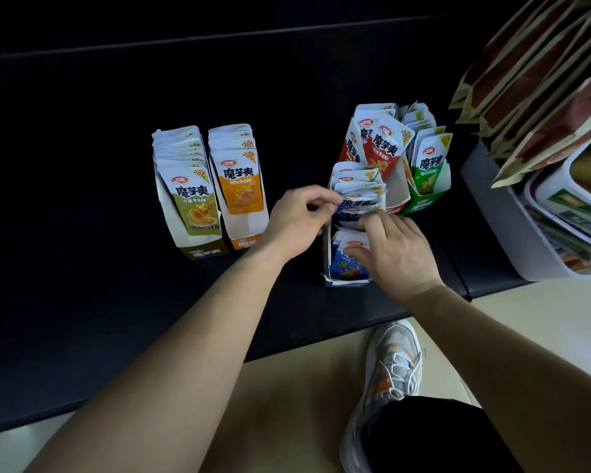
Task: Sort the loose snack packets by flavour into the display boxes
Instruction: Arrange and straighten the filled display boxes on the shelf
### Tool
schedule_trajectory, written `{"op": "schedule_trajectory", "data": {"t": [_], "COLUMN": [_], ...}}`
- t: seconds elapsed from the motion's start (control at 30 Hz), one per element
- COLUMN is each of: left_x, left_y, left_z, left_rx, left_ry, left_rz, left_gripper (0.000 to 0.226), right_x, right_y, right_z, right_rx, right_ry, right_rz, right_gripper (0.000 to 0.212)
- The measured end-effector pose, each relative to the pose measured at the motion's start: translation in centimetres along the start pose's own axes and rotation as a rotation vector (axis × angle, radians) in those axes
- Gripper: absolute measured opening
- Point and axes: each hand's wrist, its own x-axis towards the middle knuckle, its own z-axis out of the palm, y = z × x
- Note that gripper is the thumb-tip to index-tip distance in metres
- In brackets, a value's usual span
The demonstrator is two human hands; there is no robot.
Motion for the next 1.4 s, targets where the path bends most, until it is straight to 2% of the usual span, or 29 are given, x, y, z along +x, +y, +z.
{"op": "schedule_trajectory", "data": {"t": [0.2,0.5,0.67,0.8,1.07,1.4], "left_x": [0.7,1.5,1.6,1.5,1.3,1.3], "left_y": [-0.2,-0.6,-0.4,-0.1,-0.2,-0.5], "left_z": [0.7,1.0,1.4,1.2,1.2,0.3], "left_rx": [0.174,0.265,0.293,0.261,0.198,0.049], "left_ry": [0.058,0.085,0.125,0.144,0.069,0.022], "left_rz": [0.089,0.152,0.153,0.145,0.132,0.083], "left_gripper": [0.018,0.012,0.01,0.011,0.009,0.012], "right_x": [-0.2,-0.1,0.5,0.7,1.0,1.4], "right_y": [0.0,0.3,0.1,-0.2,0.0,0.4], "right_z": [0.3,0.7,0.3,0.0,0.2,0.4], "right_rx": [0.022,0.004,-0.045,-0.157,-0.191,-0.074], "right_ry": [0.006,-0.056,-0.046,-0.009,-0.052,-0.015], "right_rz": [0.005,0.058,0.058,0.08,0.039,0.022], "right_gripper": [0.049,0.056,0.049,0.052,0.052,0.05]}}
